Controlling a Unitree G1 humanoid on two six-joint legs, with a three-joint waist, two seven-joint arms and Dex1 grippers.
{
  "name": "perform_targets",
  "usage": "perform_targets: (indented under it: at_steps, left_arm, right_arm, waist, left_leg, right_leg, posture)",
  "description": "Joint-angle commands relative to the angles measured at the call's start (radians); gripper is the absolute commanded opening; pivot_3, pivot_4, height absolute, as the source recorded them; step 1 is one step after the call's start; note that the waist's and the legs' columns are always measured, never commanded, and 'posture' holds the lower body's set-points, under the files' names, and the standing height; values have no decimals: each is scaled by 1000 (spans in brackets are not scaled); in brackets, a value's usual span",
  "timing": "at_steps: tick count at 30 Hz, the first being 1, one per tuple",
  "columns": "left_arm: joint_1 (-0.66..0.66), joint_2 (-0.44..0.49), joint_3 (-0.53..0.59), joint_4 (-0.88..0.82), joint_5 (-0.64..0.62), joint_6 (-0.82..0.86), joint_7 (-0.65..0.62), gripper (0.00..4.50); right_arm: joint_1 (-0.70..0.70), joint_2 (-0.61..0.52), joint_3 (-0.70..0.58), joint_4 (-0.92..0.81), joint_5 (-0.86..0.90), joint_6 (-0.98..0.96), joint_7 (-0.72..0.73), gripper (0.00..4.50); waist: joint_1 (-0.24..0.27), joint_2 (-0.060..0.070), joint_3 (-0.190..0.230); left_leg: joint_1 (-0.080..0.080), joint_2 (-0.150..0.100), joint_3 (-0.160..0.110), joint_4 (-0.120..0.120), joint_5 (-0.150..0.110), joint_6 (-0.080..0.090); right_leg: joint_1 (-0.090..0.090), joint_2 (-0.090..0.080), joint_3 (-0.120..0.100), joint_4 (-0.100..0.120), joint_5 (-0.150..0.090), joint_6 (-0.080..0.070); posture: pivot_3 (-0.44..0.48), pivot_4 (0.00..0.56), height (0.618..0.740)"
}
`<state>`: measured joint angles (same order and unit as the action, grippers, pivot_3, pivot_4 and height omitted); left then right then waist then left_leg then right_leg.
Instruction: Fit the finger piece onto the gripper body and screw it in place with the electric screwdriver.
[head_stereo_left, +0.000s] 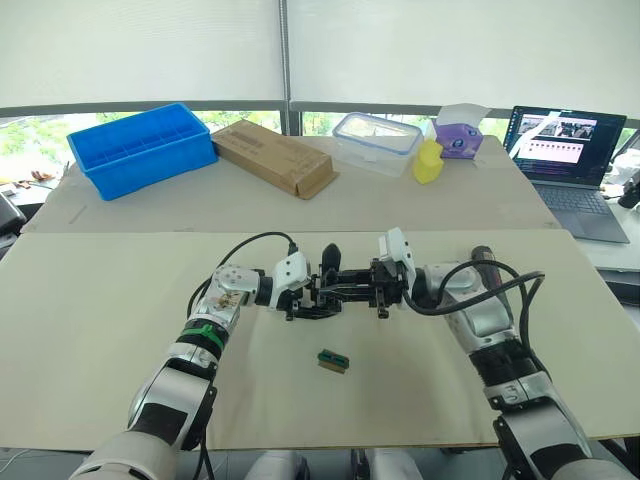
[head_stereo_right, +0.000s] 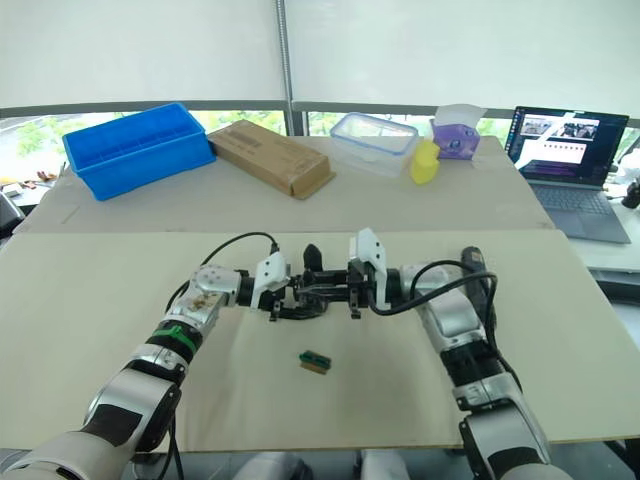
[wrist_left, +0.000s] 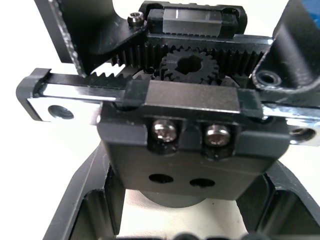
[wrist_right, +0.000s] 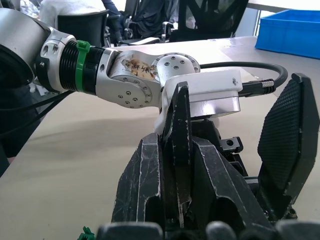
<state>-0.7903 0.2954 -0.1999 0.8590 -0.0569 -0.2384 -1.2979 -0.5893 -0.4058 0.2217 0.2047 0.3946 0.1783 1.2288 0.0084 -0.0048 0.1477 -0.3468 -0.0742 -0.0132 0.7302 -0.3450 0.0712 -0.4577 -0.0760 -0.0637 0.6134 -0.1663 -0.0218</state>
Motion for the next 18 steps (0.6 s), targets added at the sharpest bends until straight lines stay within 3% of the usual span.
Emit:
perform_targets:
  at_steps: [1,4,6,11,18]
  left_arm:
    - [-20,3,24,-47,-26,-8,-8,2342]
    - [-28,-1,23,-34,-24,-13,-6,2342]
    - [-32,-6,23,-26,-23,-16,-6,2342]
    - [-38,-19,22,-17,-23,-20,-8,2342]
    - [-48,-28,22,1,-18,-13,-8,2342]
  right_arm:
    - [56,-33,40,36,-65,62,-7,331]
    - [10,-41,-2,-6,-17,85,3,331]
    - [-19,-57,-34,-65,21,101,19,1369]
    - [-48,-144,-95,-241,101,224,28,3034]
    - [19,-327,-139,-411,113,338,20,3072]
  waist:
    - [0,0,0]
    - [1,0,0]
    - [4,0,0]
    - [4,0,1]
    - [10,-1,1]
  left_leg:
    - [0,0,0,0,0,0]
    - [-1,0,0,0,0,0]
    - [-2,0,0,0,0,0]
    - [-9,0,0,1,0,0]
    - [-10,0,0,2,0,1]
  right_leg:
    - [0,0,0,0,0,0]
    - [0,0,0,0,0,0]
    - [-1,0,0,0,0,0]
    - [-7,0,-1,-1,0,0]
    - [-7,-1,-1,-1,0,0]
  posture:
    - [0,150,740]
    - [0,150,740]
    - [0,150,740]
    - [0,150,740]
    - [0,150,740]
